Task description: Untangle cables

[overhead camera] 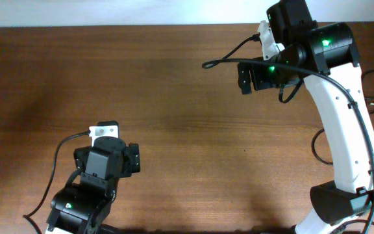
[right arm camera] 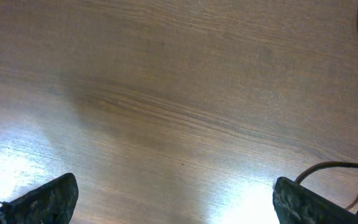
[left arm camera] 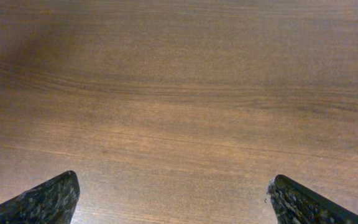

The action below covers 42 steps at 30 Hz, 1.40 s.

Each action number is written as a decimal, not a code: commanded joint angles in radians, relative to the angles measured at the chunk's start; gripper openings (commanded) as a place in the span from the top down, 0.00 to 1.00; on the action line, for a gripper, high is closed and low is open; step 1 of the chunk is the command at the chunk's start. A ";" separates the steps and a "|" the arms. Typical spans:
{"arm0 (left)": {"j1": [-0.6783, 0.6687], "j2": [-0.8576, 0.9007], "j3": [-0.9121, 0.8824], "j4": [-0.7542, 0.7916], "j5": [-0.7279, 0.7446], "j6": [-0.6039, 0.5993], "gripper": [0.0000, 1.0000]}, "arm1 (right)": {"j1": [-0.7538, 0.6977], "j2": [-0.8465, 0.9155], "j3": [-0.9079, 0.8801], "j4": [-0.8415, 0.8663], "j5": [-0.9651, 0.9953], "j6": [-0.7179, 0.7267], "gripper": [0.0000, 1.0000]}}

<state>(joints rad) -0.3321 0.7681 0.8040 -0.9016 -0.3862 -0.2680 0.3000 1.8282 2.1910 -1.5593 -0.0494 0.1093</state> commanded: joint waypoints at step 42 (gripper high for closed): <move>0.122 -0.763 -0.796 0.829 0.258 0.283 0.01 | 0.001 -0.020 0.000 0.000 0.006 0.003 0.01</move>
<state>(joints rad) -0.2379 0.0105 0.0109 -0.0525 -0.1284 -0.0277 0.3000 1.8278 2.1914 -1.5597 -0.0490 0.1089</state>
